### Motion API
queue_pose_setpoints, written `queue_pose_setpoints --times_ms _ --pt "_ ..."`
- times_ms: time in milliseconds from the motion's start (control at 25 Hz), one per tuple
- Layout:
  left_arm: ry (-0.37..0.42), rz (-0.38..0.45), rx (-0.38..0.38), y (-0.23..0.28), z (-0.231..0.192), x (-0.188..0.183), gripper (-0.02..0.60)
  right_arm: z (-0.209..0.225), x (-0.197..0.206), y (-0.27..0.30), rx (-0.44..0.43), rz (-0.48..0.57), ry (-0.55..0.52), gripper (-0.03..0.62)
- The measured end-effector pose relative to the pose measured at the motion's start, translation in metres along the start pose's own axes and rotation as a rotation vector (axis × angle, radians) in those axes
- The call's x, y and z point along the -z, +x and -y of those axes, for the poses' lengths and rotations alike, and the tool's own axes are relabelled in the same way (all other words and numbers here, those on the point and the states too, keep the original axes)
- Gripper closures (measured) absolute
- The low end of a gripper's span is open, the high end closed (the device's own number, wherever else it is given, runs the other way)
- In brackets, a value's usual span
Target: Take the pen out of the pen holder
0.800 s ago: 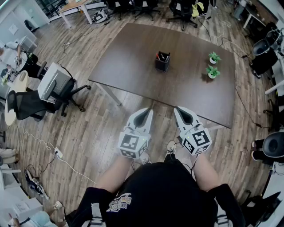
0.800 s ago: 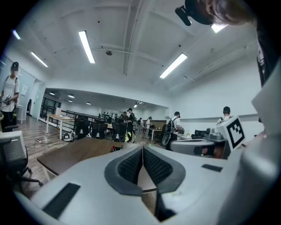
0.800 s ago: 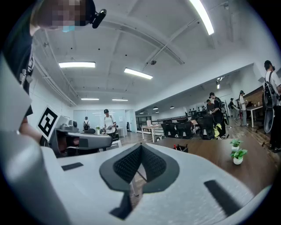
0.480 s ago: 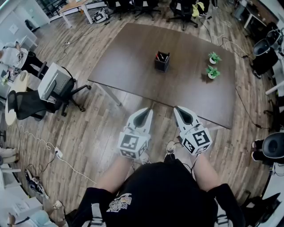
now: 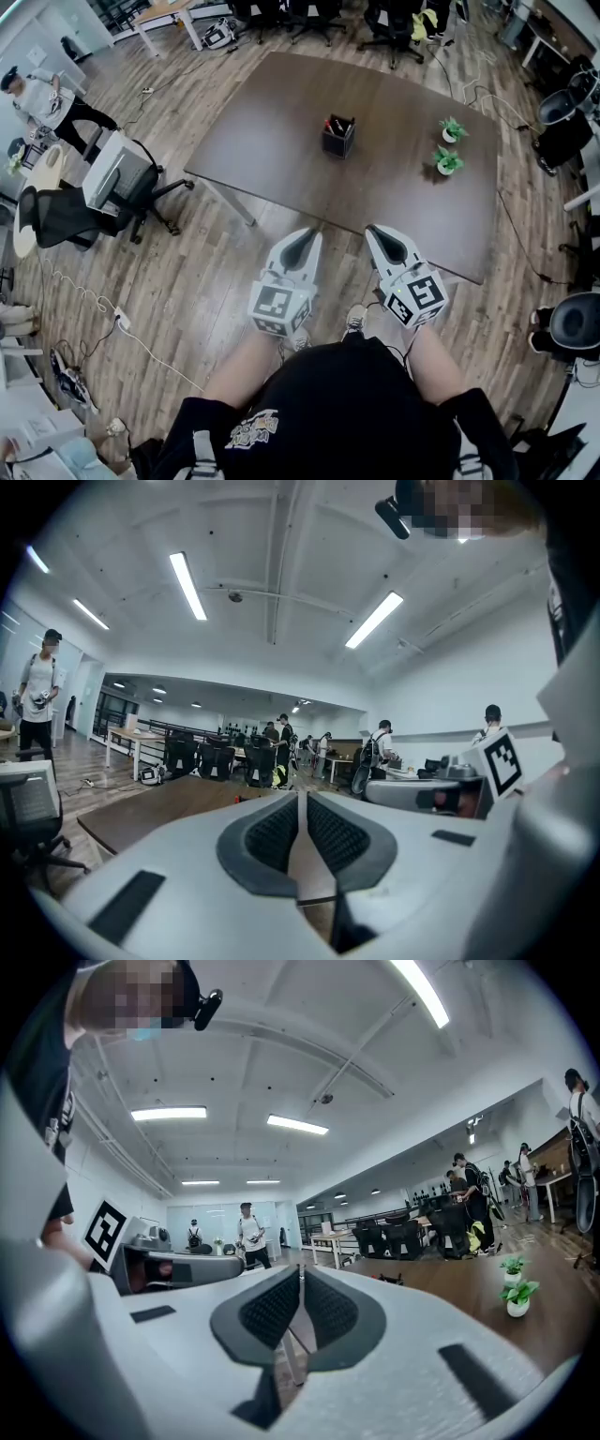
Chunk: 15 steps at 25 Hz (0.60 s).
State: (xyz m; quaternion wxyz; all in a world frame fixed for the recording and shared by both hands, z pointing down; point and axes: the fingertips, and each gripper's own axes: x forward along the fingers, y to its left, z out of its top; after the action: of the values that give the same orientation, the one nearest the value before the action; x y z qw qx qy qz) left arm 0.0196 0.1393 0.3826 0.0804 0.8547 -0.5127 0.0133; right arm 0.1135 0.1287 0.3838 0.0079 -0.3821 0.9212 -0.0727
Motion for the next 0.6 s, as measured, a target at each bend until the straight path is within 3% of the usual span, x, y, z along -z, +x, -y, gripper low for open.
queue_pose_setpoints --times_ms 200,320,600 --pt "0.009 -0.001 -0.017 0.021 0.012 0.001 0.561 0.025 -0.004 -0.003 -0.024 0.008 0.001 0.557" --pt "0.011 0.001 -0.023 0.035 0.022 0.000 0.492 0.042 -0.006 -0.005 -0.043 0.013 0.006 0.542" --pt "0.015 0.004 -0.056 0.059 0.039 -0.002 0.395 0.071 -0.009 -0.012 -0.100 0.019 0.009 0.482"
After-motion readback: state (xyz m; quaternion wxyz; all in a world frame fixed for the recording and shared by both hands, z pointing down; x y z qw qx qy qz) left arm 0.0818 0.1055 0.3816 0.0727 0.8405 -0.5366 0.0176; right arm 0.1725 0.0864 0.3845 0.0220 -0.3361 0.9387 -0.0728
